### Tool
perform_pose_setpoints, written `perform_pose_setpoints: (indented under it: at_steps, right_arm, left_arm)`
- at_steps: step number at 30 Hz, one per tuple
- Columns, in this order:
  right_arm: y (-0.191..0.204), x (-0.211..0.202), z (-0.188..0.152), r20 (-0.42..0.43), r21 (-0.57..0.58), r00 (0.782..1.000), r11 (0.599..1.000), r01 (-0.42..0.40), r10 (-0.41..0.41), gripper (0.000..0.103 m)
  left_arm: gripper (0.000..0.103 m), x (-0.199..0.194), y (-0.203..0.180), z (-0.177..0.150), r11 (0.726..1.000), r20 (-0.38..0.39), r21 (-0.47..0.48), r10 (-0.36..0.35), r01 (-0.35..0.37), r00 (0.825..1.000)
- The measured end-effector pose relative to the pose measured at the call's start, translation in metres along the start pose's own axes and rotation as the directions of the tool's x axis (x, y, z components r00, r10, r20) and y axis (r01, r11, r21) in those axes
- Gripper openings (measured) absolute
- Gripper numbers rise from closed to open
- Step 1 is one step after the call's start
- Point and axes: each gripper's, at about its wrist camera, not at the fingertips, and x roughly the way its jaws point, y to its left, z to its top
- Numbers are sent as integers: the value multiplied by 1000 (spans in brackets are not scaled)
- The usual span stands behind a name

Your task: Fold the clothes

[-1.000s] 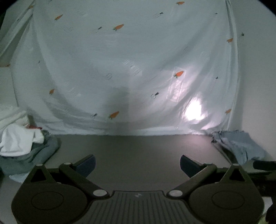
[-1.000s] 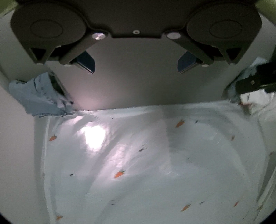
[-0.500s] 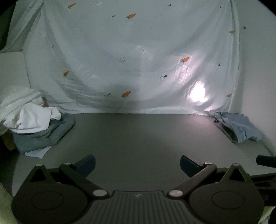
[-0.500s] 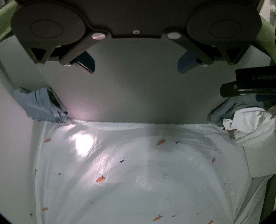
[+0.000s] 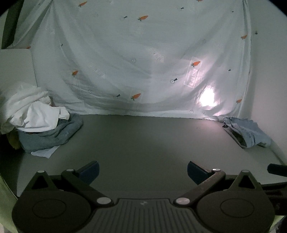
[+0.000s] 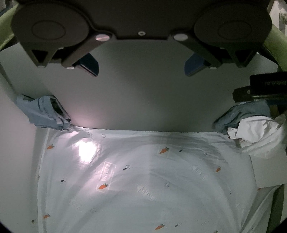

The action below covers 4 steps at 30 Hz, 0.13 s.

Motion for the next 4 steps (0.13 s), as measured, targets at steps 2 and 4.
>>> perform_pose_setpoints:
  at_steps: [2,4]
  right_arm:
    - [0,-2,-1,-1,2,1000,1000,3,-3,103]
    - [-1,-3,-2,0,6,1000,1000,5,-5,103]
  left_arm:
    - [103,-1,2,-1,1000,0,-1,-6,6,1000]
    - [103,-2,1,-1,1000,3,-3,-7,7,1000]
